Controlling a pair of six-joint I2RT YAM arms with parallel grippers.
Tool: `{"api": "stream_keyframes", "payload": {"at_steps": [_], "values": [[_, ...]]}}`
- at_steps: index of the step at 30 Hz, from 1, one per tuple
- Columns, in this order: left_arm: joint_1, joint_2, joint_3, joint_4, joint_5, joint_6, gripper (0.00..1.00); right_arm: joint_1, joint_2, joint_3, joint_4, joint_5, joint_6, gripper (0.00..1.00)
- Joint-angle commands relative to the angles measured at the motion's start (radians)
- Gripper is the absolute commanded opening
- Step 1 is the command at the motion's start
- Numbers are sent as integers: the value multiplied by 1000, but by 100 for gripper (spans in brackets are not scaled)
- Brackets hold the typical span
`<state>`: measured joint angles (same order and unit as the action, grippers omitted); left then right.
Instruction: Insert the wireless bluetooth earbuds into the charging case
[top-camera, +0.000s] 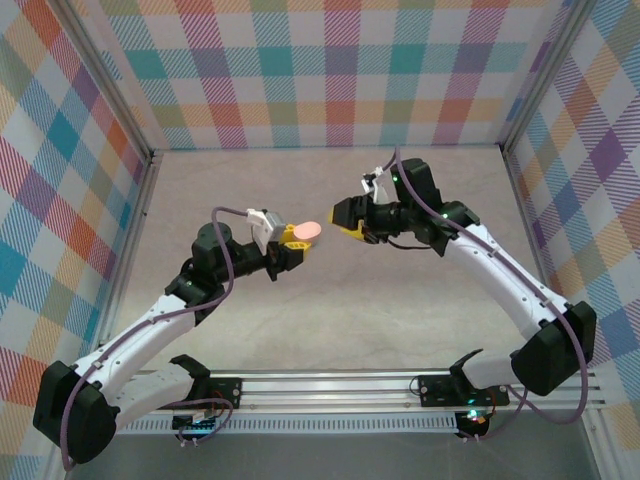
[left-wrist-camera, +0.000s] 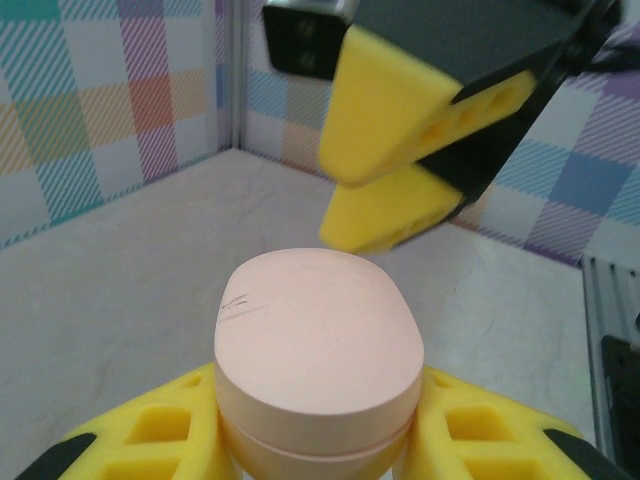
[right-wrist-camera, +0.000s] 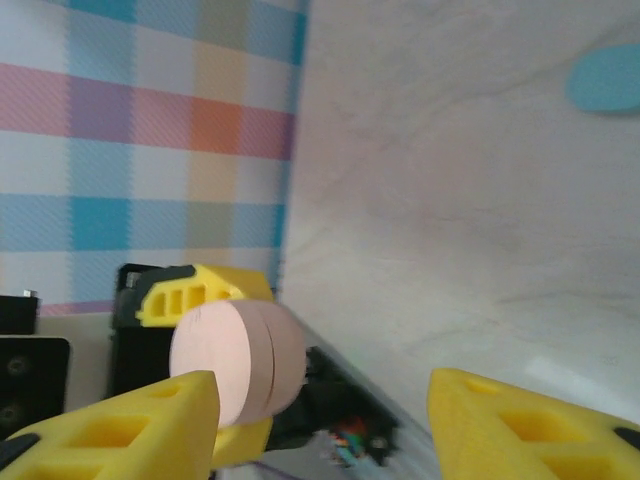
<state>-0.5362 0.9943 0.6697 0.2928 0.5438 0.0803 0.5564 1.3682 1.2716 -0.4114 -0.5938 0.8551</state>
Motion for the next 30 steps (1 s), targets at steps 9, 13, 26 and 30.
{"api": "stream_keyframes", "payload": {"at_steps": [9, 13, 26, 30], "values": [[-8, 39, 102, 156, 88, -123, 2, 2, 56, -44, 453, -307, 286, 60], [-8, 41, 101, 172, 84, -135, 2, 2, 72, -68, 548, -357, 372, 56], [-8, 87, 137, 150, 78, -137, 3, 2, 84, -92, 644, -426, 450, 43], [-8, 98, 140, 144, 67, -134, 5, 4, 83, -97, 650, -440, 455, 42]]}}
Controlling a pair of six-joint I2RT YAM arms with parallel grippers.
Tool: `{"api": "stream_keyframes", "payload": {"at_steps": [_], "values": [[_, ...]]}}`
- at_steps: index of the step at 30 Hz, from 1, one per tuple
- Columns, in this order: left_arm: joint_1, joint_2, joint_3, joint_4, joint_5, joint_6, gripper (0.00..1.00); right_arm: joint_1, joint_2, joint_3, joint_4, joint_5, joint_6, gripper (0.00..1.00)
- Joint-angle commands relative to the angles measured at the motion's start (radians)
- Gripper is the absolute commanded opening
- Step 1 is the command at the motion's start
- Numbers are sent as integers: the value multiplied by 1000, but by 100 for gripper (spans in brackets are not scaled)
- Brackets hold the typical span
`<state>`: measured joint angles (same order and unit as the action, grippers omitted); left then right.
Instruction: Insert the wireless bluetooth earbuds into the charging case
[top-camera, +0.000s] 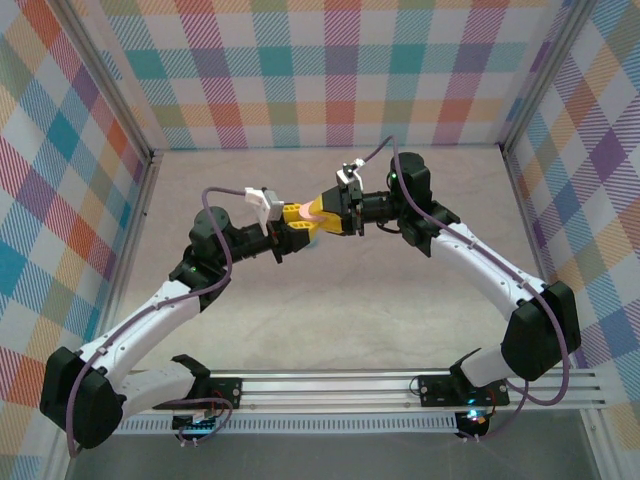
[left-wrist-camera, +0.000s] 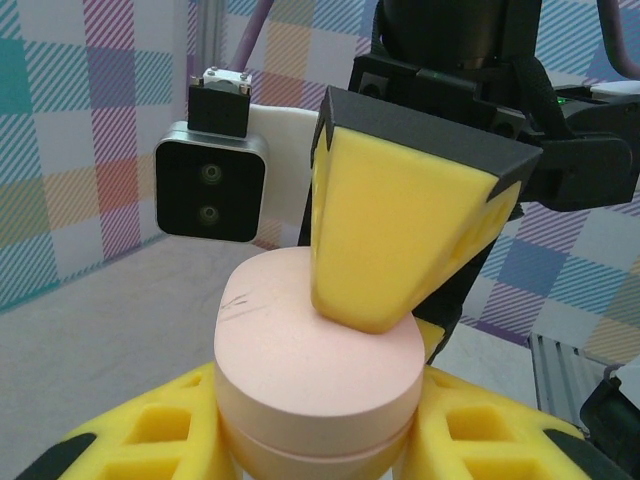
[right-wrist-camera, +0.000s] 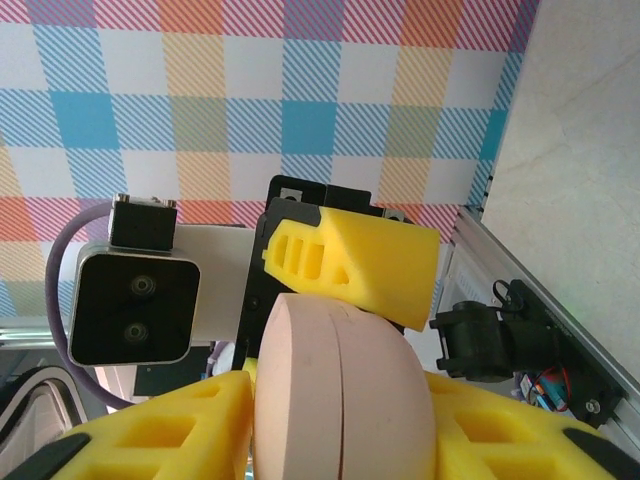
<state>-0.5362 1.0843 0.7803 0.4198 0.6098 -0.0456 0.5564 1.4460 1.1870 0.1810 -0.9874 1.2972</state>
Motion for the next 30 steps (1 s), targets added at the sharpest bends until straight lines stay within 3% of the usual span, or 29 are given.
{"api": "stream_keyframes", "payload": {"at_steps": [1, 4, 7, 13, 16, 17, 18, 25, 30], "values": [[-8, 11, 30, 17, 4, -5, 5, 4, 4, -15, 54, -46, 11, 39], [-8, 17, 33, 7, 9, -1, 7, 4, 5, -18, 54, -43, 10, 31], [-8, 16, 33, -9, 15, 4, 12, 3, 9, -17, 55, -35, 14, 29], [-8, -22, 21, -64, 12, 42, 37, -1, 23, -11, 58, -13, 21, 27], [-8, -51, 18, -126, -12, 73, 63, -13, 30, -18, 54, -1, 20, 27], [-8, -62, 16, -150, -22, 84, 92, -20, 30, -19, 43, 6, 14, 27], [-8, -75, 11, -169, -35, 94, 100, -27, 30, -21, 28, 12, -1, 27], [-8, -156, -15, -302, -140, 153, 100, -86, 62, -24, -140, 69, -176, 27], [-8, -187, -32, -410, -199, 194, 100, -95, 157, -5, -350, 166, -433, 27]]}}
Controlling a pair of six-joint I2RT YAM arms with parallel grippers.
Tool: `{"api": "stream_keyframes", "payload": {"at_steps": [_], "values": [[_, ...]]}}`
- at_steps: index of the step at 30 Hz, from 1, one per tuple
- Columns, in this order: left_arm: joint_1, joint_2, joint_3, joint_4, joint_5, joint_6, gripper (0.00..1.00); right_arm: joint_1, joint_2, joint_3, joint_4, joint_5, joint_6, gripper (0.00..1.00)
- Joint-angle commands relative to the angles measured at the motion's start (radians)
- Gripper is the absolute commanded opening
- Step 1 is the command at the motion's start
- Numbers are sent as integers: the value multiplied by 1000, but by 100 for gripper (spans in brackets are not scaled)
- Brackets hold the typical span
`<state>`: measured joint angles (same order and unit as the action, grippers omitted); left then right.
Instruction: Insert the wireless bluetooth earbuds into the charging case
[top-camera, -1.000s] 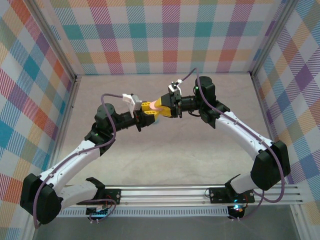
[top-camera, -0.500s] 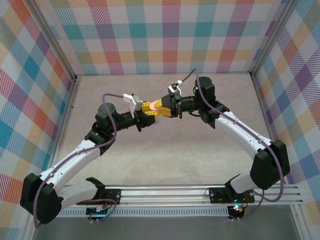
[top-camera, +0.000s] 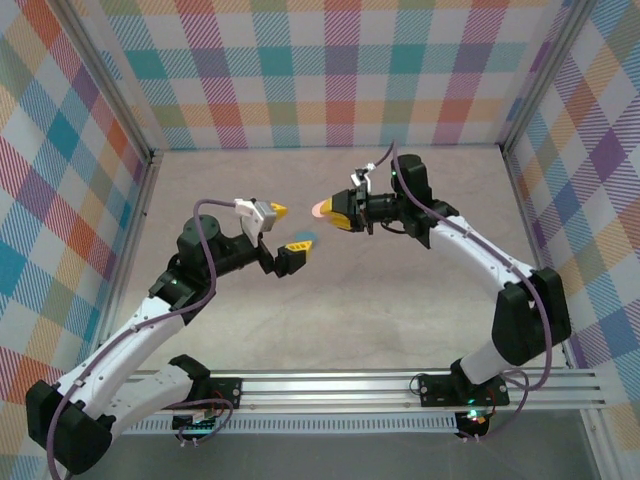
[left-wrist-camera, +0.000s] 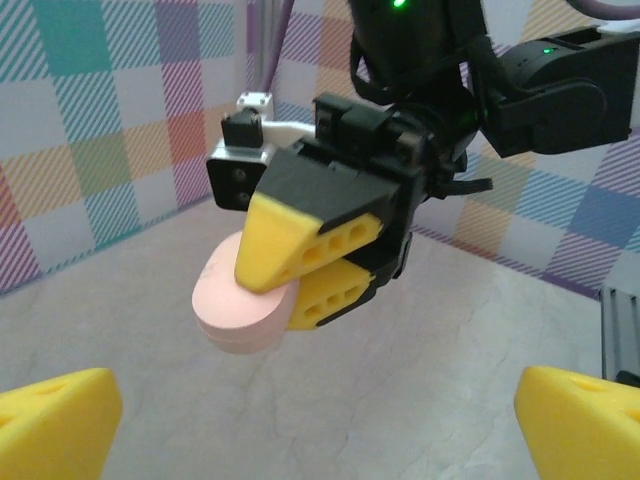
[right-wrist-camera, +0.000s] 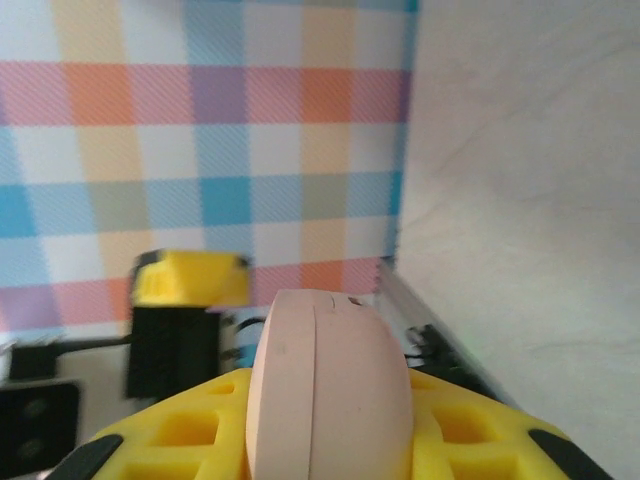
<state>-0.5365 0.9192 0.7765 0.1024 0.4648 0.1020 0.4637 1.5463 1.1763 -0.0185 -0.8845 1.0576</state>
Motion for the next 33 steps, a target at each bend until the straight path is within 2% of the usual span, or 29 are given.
{"api": "stream_keyframes", "payload": {"at_steps": [1, 7, 11, 15, 27, 30, 33], "values": [[-8, -27, -38, -101, -68, 46, 100, -2, 82, 1, -160, 76, -215, 26], [-6, -24, -103, -85, -294, -100, 100, 0, 262, -45, -103, 88, -221, 27], [-4, -8, -89, -162, -375, -118, 100, 0, 374, -44, -100, 83, -231, 27], [-2, -20, -107, -172, -387, -122, 100, 0, 446, -13, -138, 63, -253, 27], [-1, -60, -147, -152, -376, -118, 100, 0, 582, 128, -344, 105, -354, 31], [0, -62, -148, -147, -370, -116, 100, 0, 584, 146, -405, 145, -379, 36], [0, -61, -146, -146, -367, -111, 100, 0, 572, 158, -460, 177, -397, 45]]}}
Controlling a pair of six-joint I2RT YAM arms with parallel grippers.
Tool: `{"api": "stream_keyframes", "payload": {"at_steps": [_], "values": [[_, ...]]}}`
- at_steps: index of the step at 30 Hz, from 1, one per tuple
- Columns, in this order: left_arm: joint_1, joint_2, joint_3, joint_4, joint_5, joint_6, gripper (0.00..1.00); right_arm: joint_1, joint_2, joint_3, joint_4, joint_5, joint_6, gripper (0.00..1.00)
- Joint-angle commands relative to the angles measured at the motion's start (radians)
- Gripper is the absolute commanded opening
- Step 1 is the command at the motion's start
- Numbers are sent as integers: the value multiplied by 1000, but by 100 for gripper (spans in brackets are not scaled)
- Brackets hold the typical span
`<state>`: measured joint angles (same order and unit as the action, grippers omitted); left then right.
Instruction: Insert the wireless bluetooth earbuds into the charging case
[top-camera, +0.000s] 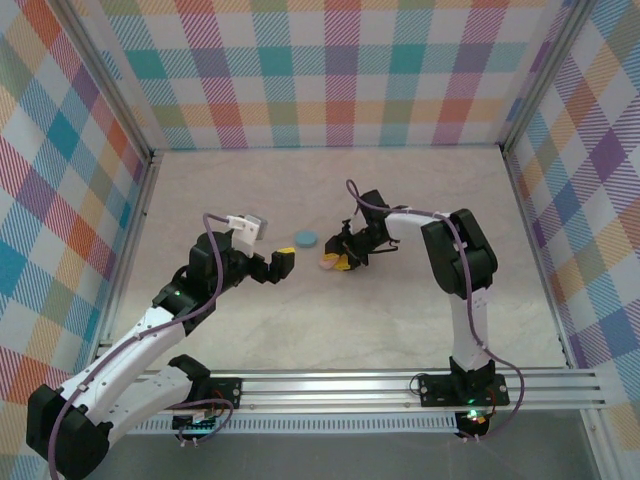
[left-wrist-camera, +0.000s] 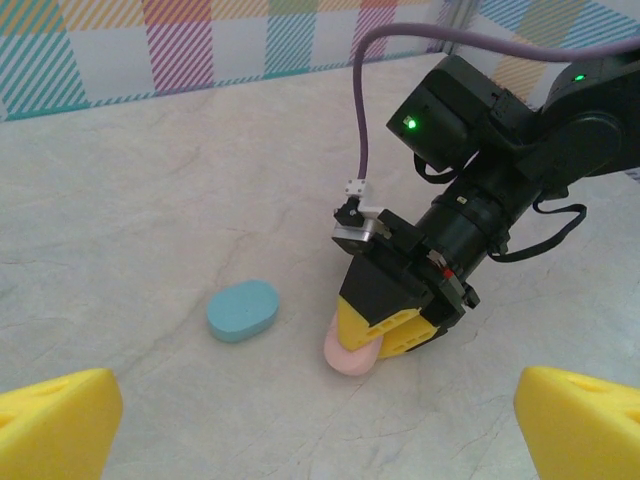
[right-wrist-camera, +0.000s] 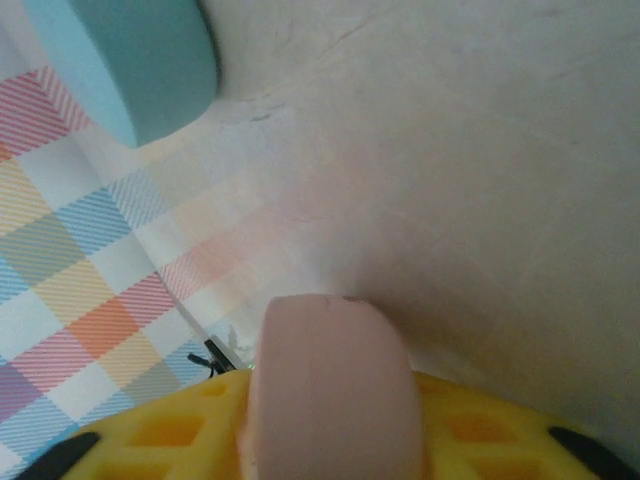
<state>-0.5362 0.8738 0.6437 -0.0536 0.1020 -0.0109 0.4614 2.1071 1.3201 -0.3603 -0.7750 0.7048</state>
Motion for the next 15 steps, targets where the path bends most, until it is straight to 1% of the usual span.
{"api": "stream_keyframes", "payload": {"at_steps": [1, 8, 15], "values": [[-1, -16, -13, 10, -2, 3, 100, 2, 6, 15, -132, 77, -49, 46], [-1, -17, 5, -4, 0, 18, 100, 2, -44, 14, -206, 163, -65, 52], [1, -19, 29, -31, -16, 39, 100, 1, -140, 5, -262, 260, -93, 56]]}}
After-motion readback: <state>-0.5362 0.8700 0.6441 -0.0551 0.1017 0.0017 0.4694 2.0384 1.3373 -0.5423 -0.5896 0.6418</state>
